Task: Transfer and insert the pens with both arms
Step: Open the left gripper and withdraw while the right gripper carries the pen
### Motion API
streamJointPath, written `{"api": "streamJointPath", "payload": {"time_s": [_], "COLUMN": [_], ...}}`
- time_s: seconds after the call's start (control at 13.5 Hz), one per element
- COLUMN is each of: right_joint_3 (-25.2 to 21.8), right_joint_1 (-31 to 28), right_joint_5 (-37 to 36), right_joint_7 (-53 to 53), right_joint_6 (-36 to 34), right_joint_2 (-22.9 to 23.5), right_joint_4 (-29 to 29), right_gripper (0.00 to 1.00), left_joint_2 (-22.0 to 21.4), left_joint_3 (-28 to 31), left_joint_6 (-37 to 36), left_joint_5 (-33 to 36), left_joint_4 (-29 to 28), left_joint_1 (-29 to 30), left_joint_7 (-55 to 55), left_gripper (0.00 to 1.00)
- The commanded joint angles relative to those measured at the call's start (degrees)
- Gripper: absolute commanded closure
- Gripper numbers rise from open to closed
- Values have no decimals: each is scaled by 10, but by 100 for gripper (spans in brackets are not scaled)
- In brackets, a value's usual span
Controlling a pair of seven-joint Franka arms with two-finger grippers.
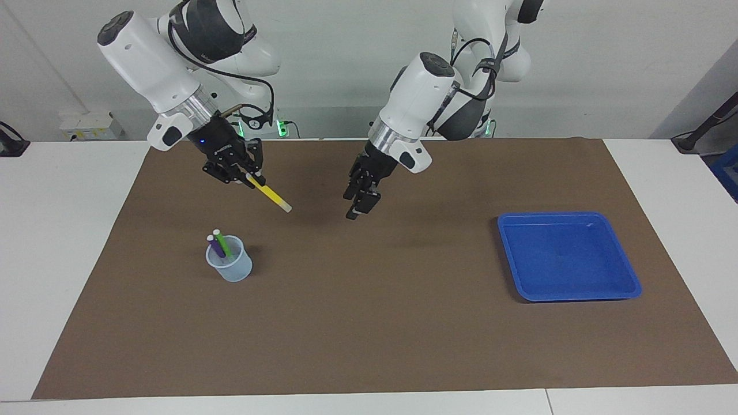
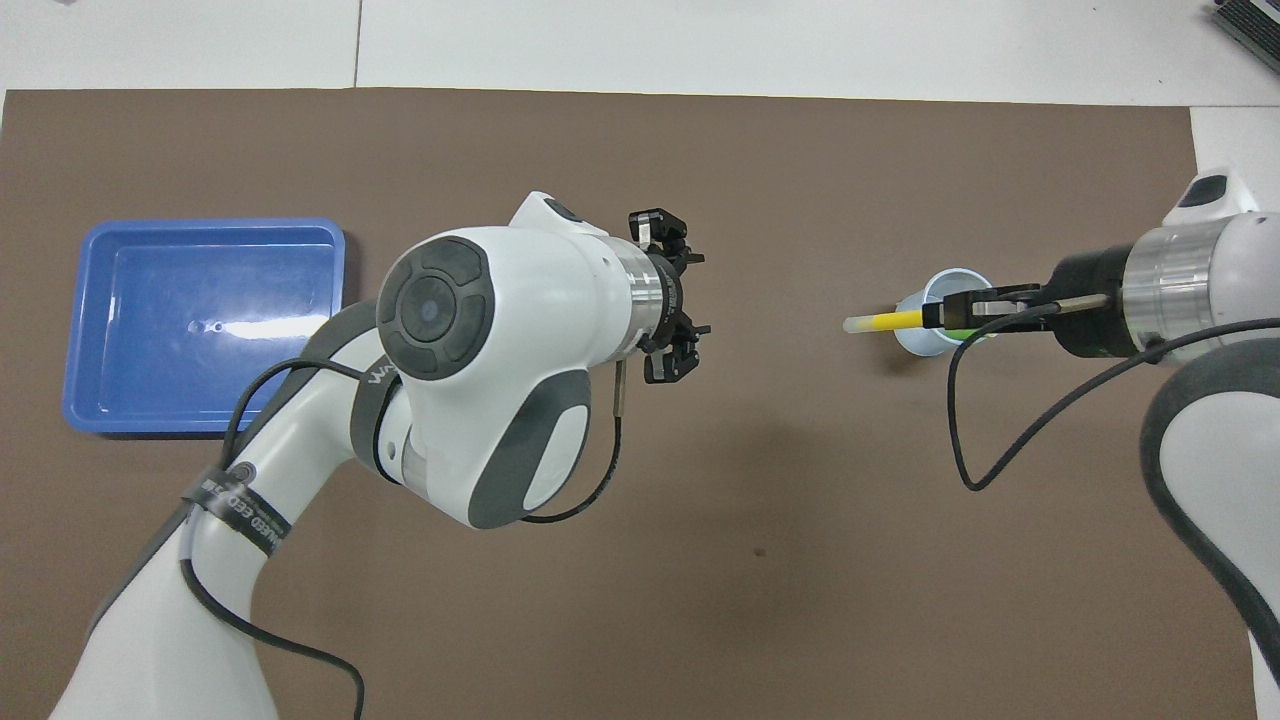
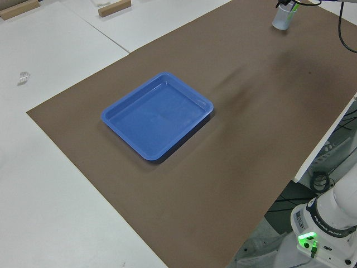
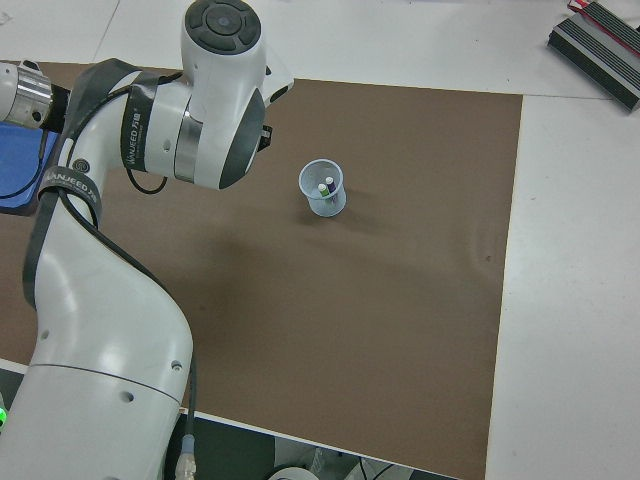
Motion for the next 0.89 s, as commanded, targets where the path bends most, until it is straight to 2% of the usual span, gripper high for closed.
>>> {"api": "streamJointPath", "payload": {"time_s": [0.0,0.3,0.67,0.81], "right_joint_3": [5,5,5,5], "right_joint_1": [-24,-42,-45,-44], "right_joint_5": [-78,-148,-198,-211], "right_joint_7": [-40,-70,-69,-68], "right_joint_6": [-14,2,39,53], "right_joint_2": [3,25,73,89], "right_joint_4": [5,-6,-8,-7], "right_gripper": [100,100,100,100], "left_joint_2": [-22,-49,-100,-117], "left_joint_3": [-1,-2,-2,0], "left_joint_6": [-91,-195,-253,-287], "left_joint_5": [-4,-4,-4,-4], "left_joint_4": [-4,-2,-2,-3], "left_joint_1": [51,145,253,274], "left_joint_7": [108,289,467,562], "left_gripper": [32,32,32,32]}}
